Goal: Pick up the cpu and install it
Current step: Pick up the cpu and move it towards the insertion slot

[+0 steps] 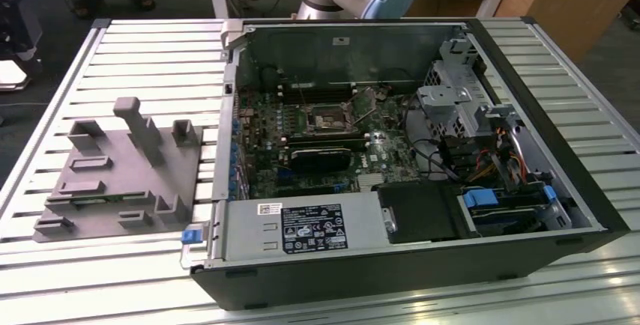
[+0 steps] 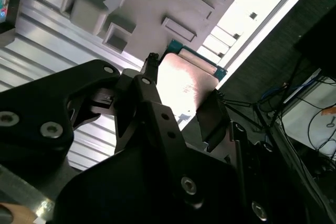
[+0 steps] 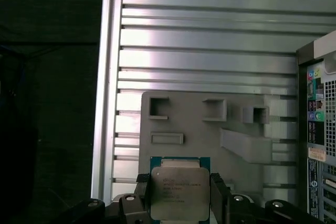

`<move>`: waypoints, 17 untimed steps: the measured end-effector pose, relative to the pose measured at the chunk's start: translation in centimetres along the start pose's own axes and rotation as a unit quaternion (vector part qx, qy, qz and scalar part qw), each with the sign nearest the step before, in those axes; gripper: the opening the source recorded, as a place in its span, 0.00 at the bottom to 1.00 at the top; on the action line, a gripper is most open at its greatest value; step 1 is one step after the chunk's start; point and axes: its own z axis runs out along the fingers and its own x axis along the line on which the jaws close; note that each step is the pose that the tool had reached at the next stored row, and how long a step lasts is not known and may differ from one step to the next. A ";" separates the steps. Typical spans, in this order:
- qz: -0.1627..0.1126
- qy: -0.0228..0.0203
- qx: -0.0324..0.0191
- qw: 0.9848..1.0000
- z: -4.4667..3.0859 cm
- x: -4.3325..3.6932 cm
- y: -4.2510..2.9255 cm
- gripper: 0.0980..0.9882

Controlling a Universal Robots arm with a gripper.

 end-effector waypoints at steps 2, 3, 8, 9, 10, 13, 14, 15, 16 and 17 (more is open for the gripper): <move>0.000 0.000 0.000 1.000 0.00 -0.33 0.00 0.50; 0.000 0.000 0.000 1.000 0.00 -0.49 -0.01 0.50; 0.000 0.000 0.000 1.000 0.00 -1.34 -0.02 0.50; 0.000 0.000 0.000 1.000 0.00 -1.47 -0.03 0.50; 0.000 0.000 0.000 1.000 0.01 -1.58 -0.03 0.50; 0.000 0.000 0.000 1.000 0.00 -1.95 -0.04 0.50; 0.000 0.000 0.000 1.000 0.01 -2.06 -0.04 0.50; 0.000 0.000 0.000 1.000 0.00 -2.17 -0.04 0.50; 0.000 0.000 0.000 1.000 0.00 -2.29 -0.04 0.50; 0.000 0.000 0.000 1.000 0.01 -2.42 -0.05 0.50</move>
